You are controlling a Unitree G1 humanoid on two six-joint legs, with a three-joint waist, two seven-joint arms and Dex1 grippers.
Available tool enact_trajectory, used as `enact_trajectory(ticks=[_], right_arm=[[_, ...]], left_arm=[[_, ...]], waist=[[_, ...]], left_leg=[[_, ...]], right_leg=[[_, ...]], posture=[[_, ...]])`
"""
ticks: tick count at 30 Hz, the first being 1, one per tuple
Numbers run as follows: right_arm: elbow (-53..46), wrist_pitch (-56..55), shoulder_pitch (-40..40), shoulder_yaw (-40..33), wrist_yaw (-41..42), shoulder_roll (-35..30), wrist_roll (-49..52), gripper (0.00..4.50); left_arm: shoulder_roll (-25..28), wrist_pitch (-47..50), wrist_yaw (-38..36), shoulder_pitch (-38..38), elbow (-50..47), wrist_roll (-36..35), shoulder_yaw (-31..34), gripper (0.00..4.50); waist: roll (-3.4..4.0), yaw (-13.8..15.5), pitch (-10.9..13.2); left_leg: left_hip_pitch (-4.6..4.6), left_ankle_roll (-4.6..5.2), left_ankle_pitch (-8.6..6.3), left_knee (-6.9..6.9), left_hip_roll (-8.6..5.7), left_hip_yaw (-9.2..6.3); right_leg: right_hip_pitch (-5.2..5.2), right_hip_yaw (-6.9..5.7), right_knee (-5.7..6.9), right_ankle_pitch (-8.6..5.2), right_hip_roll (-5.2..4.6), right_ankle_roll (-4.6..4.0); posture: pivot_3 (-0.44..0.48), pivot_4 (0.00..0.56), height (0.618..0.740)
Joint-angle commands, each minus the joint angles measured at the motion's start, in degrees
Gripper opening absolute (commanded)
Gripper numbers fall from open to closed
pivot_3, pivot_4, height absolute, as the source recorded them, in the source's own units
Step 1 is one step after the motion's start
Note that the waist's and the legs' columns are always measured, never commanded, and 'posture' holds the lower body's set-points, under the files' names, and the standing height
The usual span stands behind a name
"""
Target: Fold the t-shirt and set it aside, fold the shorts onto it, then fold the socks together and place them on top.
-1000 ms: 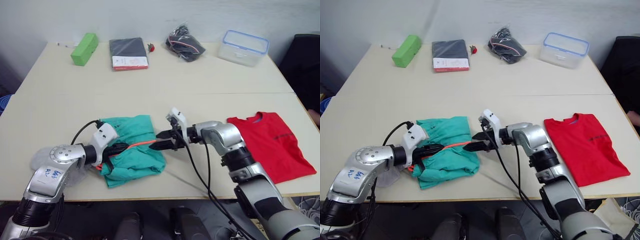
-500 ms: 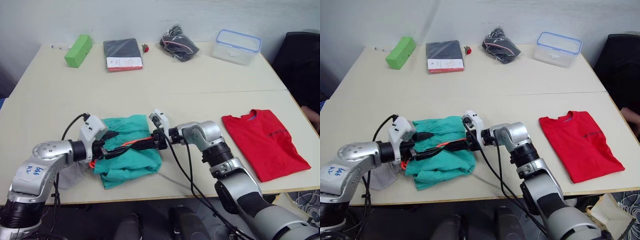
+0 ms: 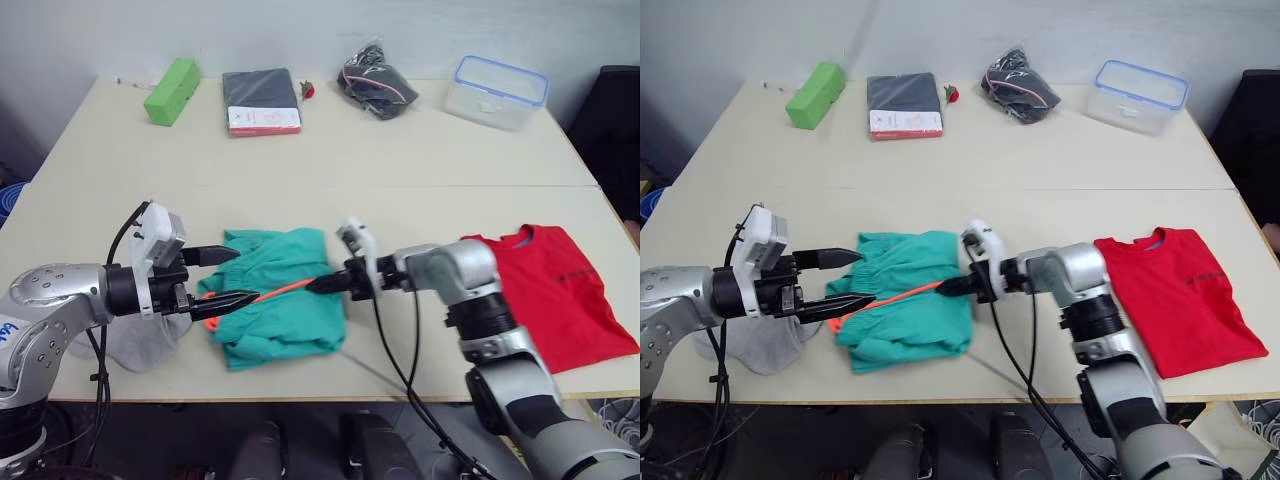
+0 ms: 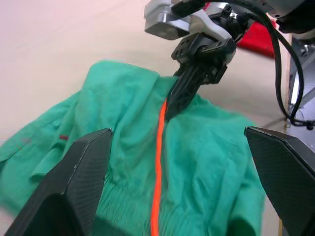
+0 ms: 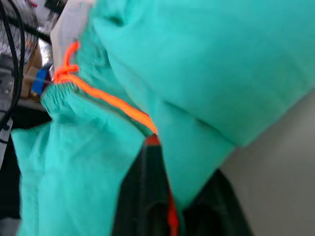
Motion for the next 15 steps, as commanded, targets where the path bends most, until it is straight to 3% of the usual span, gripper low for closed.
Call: enact_trajectory(ticks=[1, 8, 11, 15], right_arm=[[-10.02, 6.89, 1.56, -6.95, 3.00, -9.08, 6.96, 0.04], [-16.41, 10.06, 10.64, -18.32, 11.38, -35.07, 15.29, 0.04], [-13.67, 2.05, 18.22, -19.95, 17.63, -46.39, 13.06, 0.04], [-1.72, -15.40, 26.38, -18.31, 26.67, -57.24, 4.91, 0.04]], left_arm=[[-3.16, -2.61, -1.00, -2.54, -3.08, -4.76, -0.92, 4.50], [-5.47, -2.73, -3.97, -8.47, -1.03, -7.26, -7.21, 4.50], [-5.78, -4.05, -5.74, -10.50, 0.87, -5.78, -9.79, 4.50], [-5.65, -6.12, -8.00, -11.65, 2.77, -3.85, -12.47, 4.50]], waist=[[0.03, 0.30, 0.02], [0.05, 1.31, 0.03], [0.06, 1.10, 0.04], [0.09, 1.05, 0.07]], left_leg=[[-0.05, 0.01, 0.01, 0.03, 0.00, 0.00], [-0.18, 0.26, -0.09, 0.09, -0.12, 0.00], [-0.12, 0.58, -0.18, 0.15, -0.12, 0.04], [0.03, 0.68, -0.06, 0.31, -0.11, 0.20]], right_leg=[[-0.03, 0.00, -0.01, 0.01, 0.01, 0.02], [0.06, -0.02, -0.23, 0.02, -0.03, 0.05], [0.18, 0.01, -0.31, 0.05, 0.01, 0.12], [0.25, 0.18, -0.35, 0.09, 0.13, 0.21]], posture=[[0.000, 0.150, 0.740], [0.000, 0.150, 0.740], [0.000, 0.150, 0.740], [0.000, 0.150, 0.740]])
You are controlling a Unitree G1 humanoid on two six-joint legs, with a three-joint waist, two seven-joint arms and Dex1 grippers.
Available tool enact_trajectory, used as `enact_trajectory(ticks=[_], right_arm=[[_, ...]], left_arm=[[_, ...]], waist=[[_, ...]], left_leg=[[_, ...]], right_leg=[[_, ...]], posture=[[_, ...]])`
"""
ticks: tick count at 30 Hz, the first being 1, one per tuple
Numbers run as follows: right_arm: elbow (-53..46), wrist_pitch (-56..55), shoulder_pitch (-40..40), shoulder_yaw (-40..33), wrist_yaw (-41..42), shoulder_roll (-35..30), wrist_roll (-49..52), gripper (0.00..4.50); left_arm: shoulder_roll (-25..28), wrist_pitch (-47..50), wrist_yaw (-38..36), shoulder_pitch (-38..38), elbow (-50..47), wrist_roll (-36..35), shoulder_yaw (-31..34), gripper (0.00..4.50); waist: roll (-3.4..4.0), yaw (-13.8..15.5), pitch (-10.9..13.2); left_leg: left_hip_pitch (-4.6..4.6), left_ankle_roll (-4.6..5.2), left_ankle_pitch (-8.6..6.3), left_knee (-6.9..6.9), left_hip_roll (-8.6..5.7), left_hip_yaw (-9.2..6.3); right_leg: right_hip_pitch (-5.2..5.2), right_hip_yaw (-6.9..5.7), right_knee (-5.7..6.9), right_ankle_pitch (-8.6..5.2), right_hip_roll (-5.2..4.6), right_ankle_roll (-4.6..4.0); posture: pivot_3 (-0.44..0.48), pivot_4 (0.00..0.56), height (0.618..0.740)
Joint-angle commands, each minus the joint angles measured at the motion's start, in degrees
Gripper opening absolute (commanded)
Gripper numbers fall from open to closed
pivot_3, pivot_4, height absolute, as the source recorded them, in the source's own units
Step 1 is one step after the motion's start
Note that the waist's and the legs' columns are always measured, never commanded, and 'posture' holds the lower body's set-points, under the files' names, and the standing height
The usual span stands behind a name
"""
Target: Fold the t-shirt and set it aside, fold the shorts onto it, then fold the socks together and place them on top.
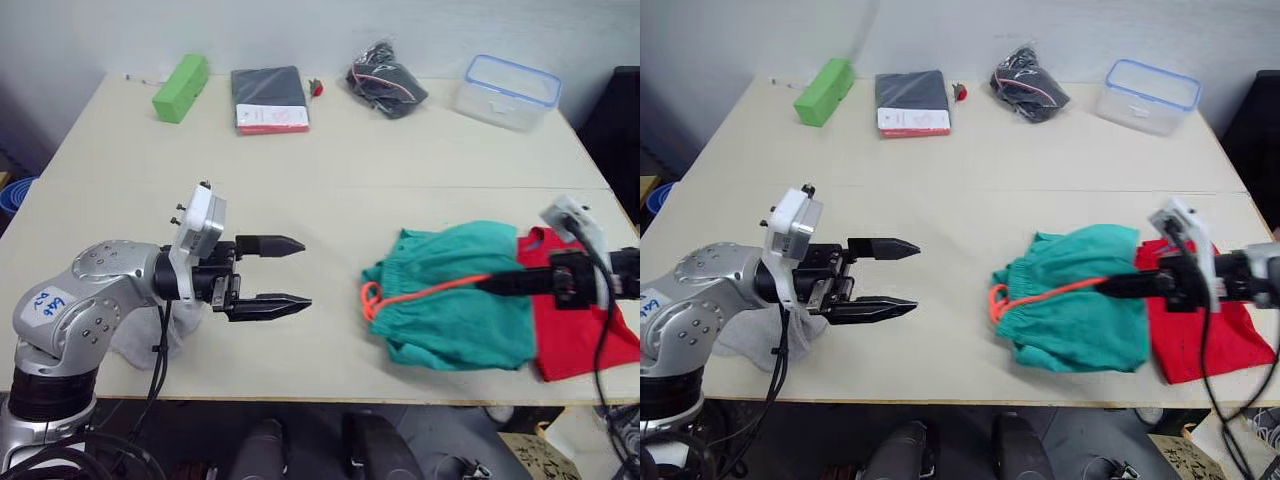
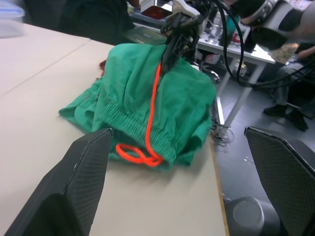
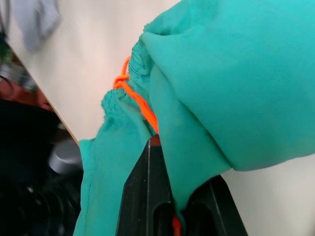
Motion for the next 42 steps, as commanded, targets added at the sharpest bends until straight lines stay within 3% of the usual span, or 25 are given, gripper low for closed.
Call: enact_trajectory(ticks=[1, 5, 8, 12, 14, 17, 21, 28, 32, 37, 42], right_arm=[[11.67, -15.64, 2.82, 0.66, 7.19, -6.45, -7.78, 0.04], [27.74, -30.11, -1.79, 6.87, 8.28, -7.45, -17.40, 0.04], [40.32, -37.41, -10.68, 11.67, 6.43, -4.43, -24.43, 0.04], [54.11, -47.30, -19.17, 13.90, -5.20, 2.76, -32.16, 0.04], [57.28, -49.79, -20.83, 13.61, -6.64, 4.89, -33.47, 0.04], [59.50, -50.36, -21.33, 12.36, -6.64, 6.56, -33.54, 0.71], [60.58, -52.69, -21.71, 8.61, -10.48, 6.77, -32.36, 2.08], [59.52, -58.48, -26.18, 1.77, -14.93, 5.64, -30.59, 4.46], [55.14, -54.70, -31.09, -0.62, -10.53, 9.98, -25.73, 4.46], [30.73, -41.47, -28.65, 1.36, -1.12, 20.24, -14.17, 4.46], [11.97, -36.06, -23.53, 6.18, 2.95, 24.11, -9.32, 4.46]], left_arm=[[0.33, -2.42, -2.21, -0.91, 0.47, 1.38, -1.28, 4.50], [0.42, -3.76, -3.56, -1.37, 0.97, 2.61, -2.79, 4.50], [0.39, -4.30, -3.77, -1.73, 1.04, 3.28, -3.51, 4.50], [0.39, -5.19, -3.08, -2.00, 0.79, 4.55, -4.11, 4.50], [0.41, -5.16, -2.77, -1.89, 0.47, 4.68, -4.05, 4.50], [0.49, -5.09, -2.44, -1.64, 0.24, 4.74, -3.70, 4.50], [0.88, -4.72, -1.61, -0.98, -0.17, 4.67, -3.02, 4.50], [2.51, -3.70, 1.34, 2.24, -2.00, 4.12, -0.37, 4.50], [3.78, -3.34, 3.67, 5.62, -3.49, 3.90, 2.87, 4.50], [6.17, -3.20, 7.23, 13.57, -6.84, 5.45, 8.99, 4.50], [8.02, -3.21, 9.98, 24.63, -12.57, 6.95, 16.11, 4.50]], waist=[[0.00, -0.04, 0.00], [-0.03, -0.07, 0.10], [0.18, -0.54, 0.27], [0.13, -0.87, 0.31], [0.18, -0.89, 0.34], [0.33, -0.66, 0.43], [0.35, -0.38, 0.44], [0.38, -0.93, 0.46], [0.35, -1.75, 0.51], [0.19, -2.83, 0.60], [0.24, -1.59, 0.63]], left_leg=[[0.03, 0.01, 0.07, 0.00, 0.00, 0.02], [0.56, 0.00, 0.31, -0.02, -0.01, 0.17], [1.20, -0.01, 0.31, -0.09, -0.01, 0.37], [1.54, -0.11, 0.36, -0.29, 0.04, 0.66], [1.56, -0.26, 0.43, -0.30, 0.09, 0.81], [1.53, -0.54, 0.57, -0.35, 0.08, 0.93], [1.53, -0.54, 0.54, -0.30, 0.09, 0.98], [1.67, -0.52, 0.53, -0.27, 0.08, 1.16], [1.73, -0.54, 0.53, -0.32, 0.12, 1.19], [1.77, -0.66, 0.47, -0.28, 0.40, 1.22], [1.60, -0.75, 0.39, -0.36, 0.44, 0.98]], right_leg=[[0.01, 0.04, 0.01, 0.02, 0.02, 0.03], [0.38, 0.32, 0.13, 0.09, 0.07, 0.09], [0.94, 0.52, 0.11, 0.09, 0.10, 0.06], [1.02, 0.88, 0.19, 0.08, 0.26, 0.04], [0.97, 1.04, 0.23, 0.08, 0.33, 0.05], [0.87, 1.16, 0.25, 0.08, 0.34, 0.07], [0.86, 1.22, 0.25, 0.09, 0.33, 0.09], [0.91, 1.40, 0.34, 0.13, 0.35, 0.16], [0.92, 1.43, 0.35, 0.13, 0.40, 0.16], [0.93, 1.45, 0.44, 0.15, 0.60, 0.13], [0.78, 1.24, 0.44, 0.12, 0.56, 0.07]], posture=[[0.000, 0.150, 0.740], [0.000, 0.150, 0.740], [0.000, 0.150, 0.740], [0.000, 0.150, 0.740], [0.000, 0.150, 0.740], [0.000, 0.150, 0.740], [0.000, 0.150, 0.740], [0.000, 0.150, 0.740], [0.000, 0.150, 0.740], [0.000, 0.150, 0.740], [0.000, 0.150, 0.740]])
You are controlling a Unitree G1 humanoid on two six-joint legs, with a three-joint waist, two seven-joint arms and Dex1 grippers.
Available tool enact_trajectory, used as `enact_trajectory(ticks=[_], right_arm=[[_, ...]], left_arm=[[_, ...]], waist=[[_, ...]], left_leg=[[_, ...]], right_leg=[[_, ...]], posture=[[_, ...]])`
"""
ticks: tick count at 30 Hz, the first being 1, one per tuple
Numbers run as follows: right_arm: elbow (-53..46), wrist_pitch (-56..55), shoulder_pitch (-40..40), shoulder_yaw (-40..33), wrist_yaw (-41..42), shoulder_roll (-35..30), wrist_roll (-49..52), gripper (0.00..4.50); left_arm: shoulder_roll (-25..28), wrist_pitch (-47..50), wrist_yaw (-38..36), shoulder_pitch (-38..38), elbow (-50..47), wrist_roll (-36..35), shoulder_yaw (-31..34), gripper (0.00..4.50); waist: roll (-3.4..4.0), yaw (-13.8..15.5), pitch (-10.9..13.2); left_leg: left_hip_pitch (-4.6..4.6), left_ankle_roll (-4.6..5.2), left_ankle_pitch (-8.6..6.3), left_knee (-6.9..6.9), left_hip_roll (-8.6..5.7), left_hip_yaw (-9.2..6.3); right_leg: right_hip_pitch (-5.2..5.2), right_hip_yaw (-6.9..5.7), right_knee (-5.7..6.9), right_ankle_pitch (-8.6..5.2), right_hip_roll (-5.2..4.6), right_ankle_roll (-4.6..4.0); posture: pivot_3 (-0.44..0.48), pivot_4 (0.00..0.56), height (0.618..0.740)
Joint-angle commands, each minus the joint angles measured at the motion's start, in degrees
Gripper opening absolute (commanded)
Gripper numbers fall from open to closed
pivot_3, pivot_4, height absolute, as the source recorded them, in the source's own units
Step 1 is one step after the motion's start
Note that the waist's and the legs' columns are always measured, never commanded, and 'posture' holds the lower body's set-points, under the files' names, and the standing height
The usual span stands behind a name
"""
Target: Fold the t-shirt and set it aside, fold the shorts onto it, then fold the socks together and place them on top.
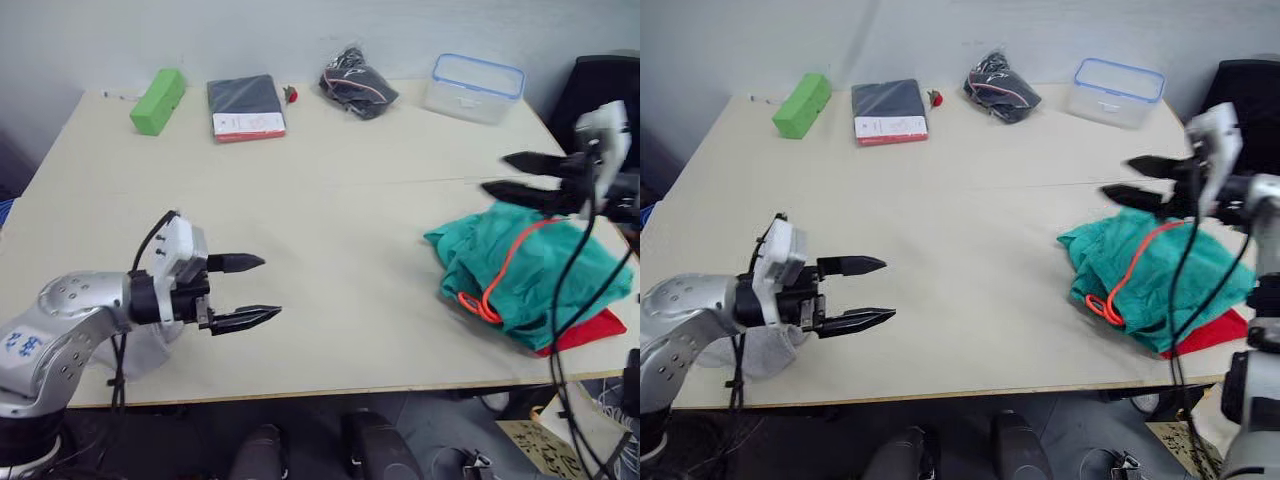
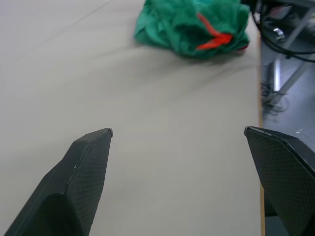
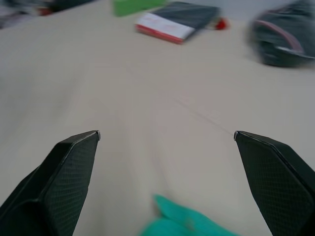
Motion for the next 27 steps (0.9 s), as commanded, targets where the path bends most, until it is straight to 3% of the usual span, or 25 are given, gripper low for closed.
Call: enact_trajectory(ticks=[1, 6, 10, 13, 16, 19, 23, 27], right_arm=[[-9.20, 2.06, 0.39, 1.36, 1.25, 0.43, 2.53, 4.46], [2.02, -2.93, -2.90, 2.92, -0.99, -0.59, -3.89, 4.46], [-0.71, 1.06, -3.54, 1.33, 3.27, -1.12, 0.73, 4.46], [-8.37, 3.04, -1.56, 0.08, 7.43, -1.14, 5.87, 4.46], [-19.02, 4.79, 2.11, 0.24, 9.01, -0.17, 10.79, 4.46], [-27.71, 4.74, 5.49, 2.07, 8.36, 1.41, 12.88, 4.46], [-32.36, 5.25, 7.10, 3.69, 6.42, 3.44, 14.31, 4.46], [-32.96, 5.33, 7.63, 4.08, 5.79, 3.68, 14.81, 4.46]], left_arm=[[0.66, -0.03, 2.09, 5.76, -5.59, 0.06, 7.19, 4.50], [-0.22, 1.40, 4.55, 11.73, -9.68, -2.78, 13.41, 4.50], [-0.44, 2.26, 6.12, 14.77, -11.11, -3.93, 16.38, 4.50], [-0.46, 0.57, 7.32, 18.03, -10.51, 0.38, 16.46, 4.50], [-0.21, -3.14, 9.74, 25.28, -9.68, 10.73, 16.43, 4.50], [-3.78, -6.16, 12.72, 33.27, -10.84, 17.72, 19.86, 4.50], [-8.53, -10.15, 16.33, 39.09, -10.80, 25.43, 21.61, 4.50], [-9.78, -11.07, 17.03, 38.71, -10.16, 28.11, 20.66, 4.50]], waist=[[0.00, 0.62, 0.00], [-0.05, 1.72, 0.00], [-0.05, 1.84, 0.01], [0.01, 1.37, 0.03], [0.01, 0.96, 0.02], [0.00, 0.39, 0.03], [-0.06, 0.49, 0.03], [-0.29, 1.21, -0.05]], left_leg=[[-0.06, 0.14, -0.11, 0.02, -0.01, -0.01], [-0.11, 0.68, -0.49, 0.17, -0.27, -0.03], [-0.12, 0.76, -0.50, 0.09, -0.36, -0.03], [-0.11, 0.69, -0.50, -0.04, -0.31, -0.01], [-0.11, 0.59, -0.55, -0.05, -0.08, -0.02], [-0.09, 0.55, -0.59, -0.09, -0.01, -0.02], [-0.11, 0.59, -0.62, 0.01, -0.04, 0.00], [-0.01, 0.64, -0.57, 0.06, -0.07, -0.04]], right_leg=[[-0.02, -0.02, -0.05, -0.01, -0.04, -0.01], [0.09, -0.09, -0.28, 0.03, -0.45, 0.05], [0.12, -0.11, -0.38, 0.04, -0.58, 0.07], [0.03, -0.14, -0.35, 0.00, -0.51, 0.00], [0.02, -0.17, -0.35, -0.05, -0.24, -0.08], [0.02, -0.18, -0.37, -0.08, -0.17, -0.14], [0.07, -0.16, -0.41, -0.06, -0.23, -0.10], [0.19, -0.19, -0.42, -0.05, -0.32, -0.11]], posture=[[0.000, 0.150, 0.740], [0.000, 0.150, 0.740], [0.000, 0.150, 0.740], [0.000, 0.150, 0.740], [0.000, 0.150, 0.740], [0.000, 0.150, 0.740], [0.000, 0.150, 0.740], [0.000, 0.150, 0.740]])
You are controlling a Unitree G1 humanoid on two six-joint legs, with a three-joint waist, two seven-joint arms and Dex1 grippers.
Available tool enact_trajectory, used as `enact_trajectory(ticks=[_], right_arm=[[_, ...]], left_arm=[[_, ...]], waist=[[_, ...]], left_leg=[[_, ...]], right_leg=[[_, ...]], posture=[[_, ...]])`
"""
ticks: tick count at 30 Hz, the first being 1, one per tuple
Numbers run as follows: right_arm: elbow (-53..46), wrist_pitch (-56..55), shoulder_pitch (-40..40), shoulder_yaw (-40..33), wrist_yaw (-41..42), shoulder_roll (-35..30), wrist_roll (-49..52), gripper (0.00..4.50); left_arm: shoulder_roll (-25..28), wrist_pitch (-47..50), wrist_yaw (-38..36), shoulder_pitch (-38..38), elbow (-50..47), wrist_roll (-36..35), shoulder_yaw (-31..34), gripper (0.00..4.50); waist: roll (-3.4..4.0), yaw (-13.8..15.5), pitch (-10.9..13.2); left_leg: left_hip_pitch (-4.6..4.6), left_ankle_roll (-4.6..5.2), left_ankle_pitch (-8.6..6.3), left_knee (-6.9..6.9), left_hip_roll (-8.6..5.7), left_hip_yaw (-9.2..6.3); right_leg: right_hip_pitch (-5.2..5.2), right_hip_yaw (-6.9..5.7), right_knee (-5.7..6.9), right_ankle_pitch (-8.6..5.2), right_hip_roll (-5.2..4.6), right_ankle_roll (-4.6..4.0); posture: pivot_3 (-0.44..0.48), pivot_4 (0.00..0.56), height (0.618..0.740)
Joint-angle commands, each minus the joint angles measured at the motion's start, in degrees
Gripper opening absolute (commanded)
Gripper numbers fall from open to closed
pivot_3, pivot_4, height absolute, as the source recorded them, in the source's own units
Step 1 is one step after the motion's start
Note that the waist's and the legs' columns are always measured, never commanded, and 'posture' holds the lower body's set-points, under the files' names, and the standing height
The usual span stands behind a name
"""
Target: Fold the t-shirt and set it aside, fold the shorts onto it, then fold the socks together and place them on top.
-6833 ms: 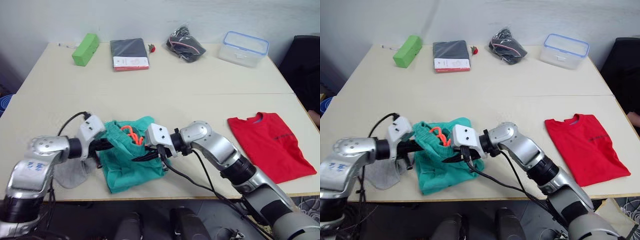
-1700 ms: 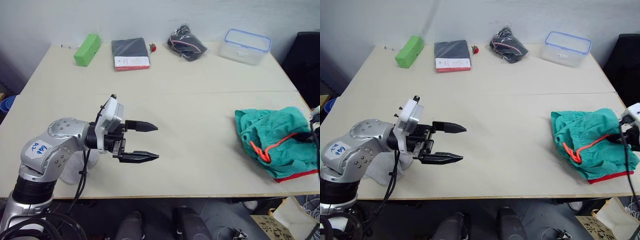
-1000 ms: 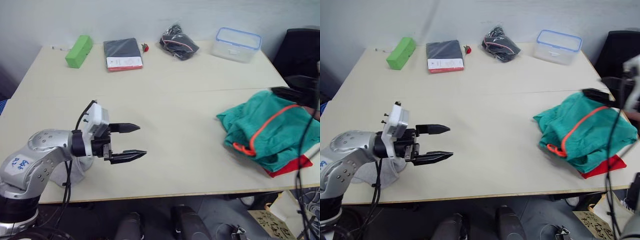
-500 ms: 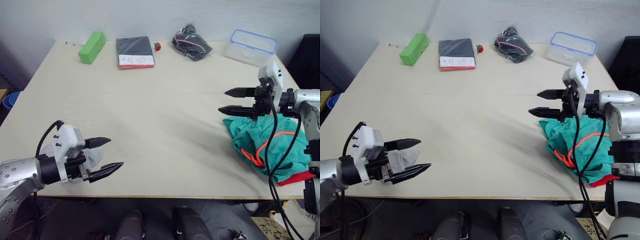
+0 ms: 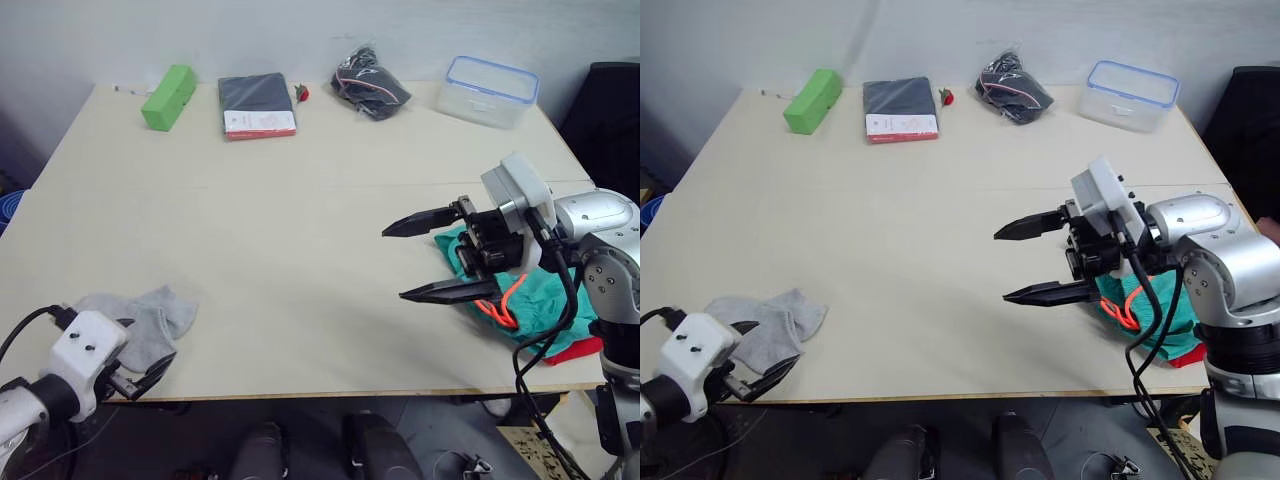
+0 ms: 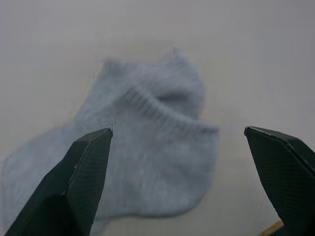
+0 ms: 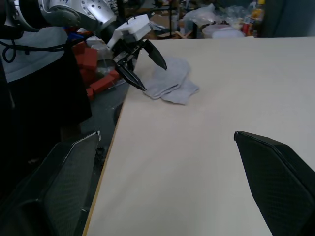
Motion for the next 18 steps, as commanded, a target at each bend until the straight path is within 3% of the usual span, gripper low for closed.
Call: enact_trajectory(ticks=[1, 15, 18], right_arm=[[-1.70, -0.33, 0.18, -0.33, -0.53, 0.16, 1.32, 4.46], [-3.76, -0.64, 1.44, -0.68, -4.29, 0.89, 2.62, 4.46], [-3.87, -0.65, 1.65, -0.73, -5.45, 1.11, 2.47, 4.50]], left_arm=[[-0.19, -0.54, 0.66, -1.39, 0.02, 1.47, 0.20, 4.50], [-2.15, 10.95, 2.51, -13.38, 11.79, -0.33, -10.27, 4.50], [-3.10, 11.93, 2.44, -14.58, 12.79, -1.41, -11.13, 3.89]], waist=[[-0.05, 0.29, -0.02], [0.00, 0.61, -0.06], [0.01, 0.95, -0.07]], left_leg=[[0.00, 0.00, 0.01, 0.00, 0.00, 0.00], [-0.06, -0.09, -0.13, -0.17, 0.02, -0.03], [0.04, -0.07, -0.09, -0.10, 0.03, -0.06]], right_leg=[[0.00, 0.00, 0.00, 0.02, -0.01, -0.05], [-0.15, -0.16, 0.00, 0.00, -0.06, -0.15], [-0.02, -0.18, 0.01, 0.00, -0.07, -0.15]], posture=[[0.000, 0.150, 0.740], [0.000, 0.150, 0.740], [0.000, 0.150, 0.740]])
